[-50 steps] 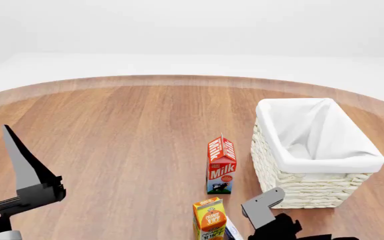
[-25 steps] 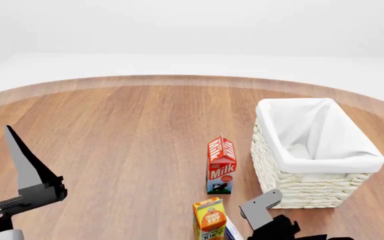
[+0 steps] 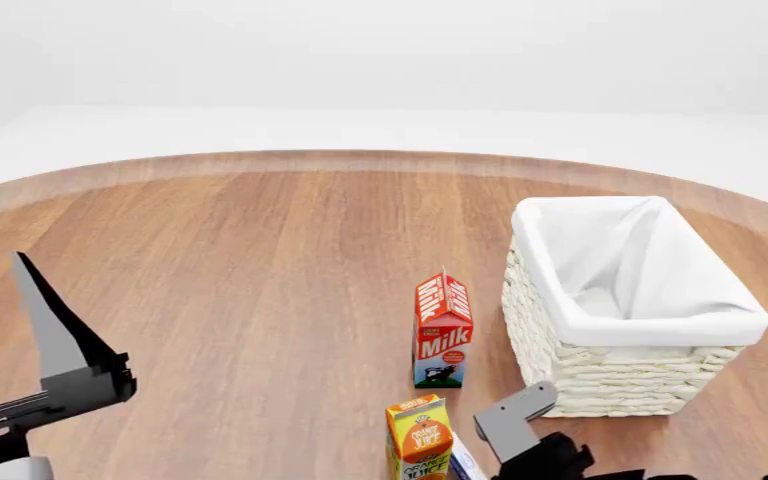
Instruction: Pick up the cream cheese box and the butter, and put them in the basket.
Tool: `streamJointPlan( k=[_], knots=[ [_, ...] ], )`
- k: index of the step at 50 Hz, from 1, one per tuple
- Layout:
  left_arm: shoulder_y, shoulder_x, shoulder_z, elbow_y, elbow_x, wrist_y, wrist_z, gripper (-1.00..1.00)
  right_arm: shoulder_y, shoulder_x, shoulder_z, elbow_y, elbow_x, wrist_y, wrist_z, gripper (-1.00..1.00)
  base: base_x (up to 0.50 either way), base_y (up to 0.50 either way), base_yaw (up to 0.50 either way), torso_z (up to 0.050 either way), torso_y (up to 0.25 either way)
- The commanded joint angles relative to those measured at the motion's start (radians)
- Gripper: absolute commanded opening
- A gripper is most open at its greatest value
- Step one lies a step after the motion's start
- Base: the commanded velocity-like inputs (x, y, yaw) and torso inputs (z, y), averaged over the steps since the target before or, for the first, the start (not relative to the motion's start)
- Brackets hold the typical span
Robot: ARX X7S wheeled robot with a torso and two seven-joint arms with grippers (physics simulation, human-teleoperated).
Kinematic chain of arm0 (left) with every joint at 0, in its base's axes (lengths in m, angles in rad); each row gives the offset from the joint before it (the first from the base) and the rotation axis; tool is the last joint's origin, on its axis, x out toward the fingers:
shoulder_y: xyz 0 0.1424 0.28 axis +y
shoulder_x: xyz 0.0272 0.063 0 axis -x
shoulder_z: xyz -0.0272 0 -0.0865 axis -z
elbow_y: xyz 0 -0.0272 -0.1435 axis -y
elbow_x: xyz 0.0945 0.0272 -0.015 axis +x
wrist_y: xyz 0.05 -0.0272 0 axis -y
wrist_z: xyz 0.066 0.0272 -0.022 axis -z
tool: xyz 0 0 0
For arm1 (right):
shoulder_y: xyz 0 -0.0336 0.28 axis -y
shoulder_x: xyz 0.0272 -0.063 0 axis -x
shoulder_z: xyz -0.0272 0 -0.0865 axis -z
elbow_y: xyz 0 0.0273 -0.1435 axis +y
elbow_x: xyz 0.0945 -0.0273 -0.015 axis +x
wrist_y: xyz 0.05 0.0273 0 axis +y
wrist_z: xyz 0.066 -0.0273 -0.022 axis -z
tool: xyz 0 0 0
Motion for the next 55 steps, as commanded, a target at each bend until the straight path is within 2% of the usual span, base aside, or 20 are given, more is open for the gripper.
streamJointPlan(
  k=[1,55],
  knots=[
    [0.000,-0.003,0.001,-0.002,-0.001,0.000,-0.003,1.00,-0.012,-0.017,0.002,0.016,-0.001,0.004,-0.006,1.00,0.00,0.00,0.00,0.000,0.000],
    [-0.005,-0.013,0.015,-0.019,-0.008,0.000,-0.014,1.00,-0.066,-0.074,0.014,0.105,0.008,0.020,-0.045,1.00,0.00,0.00,0.00,0.000,0.000]
  ],
)
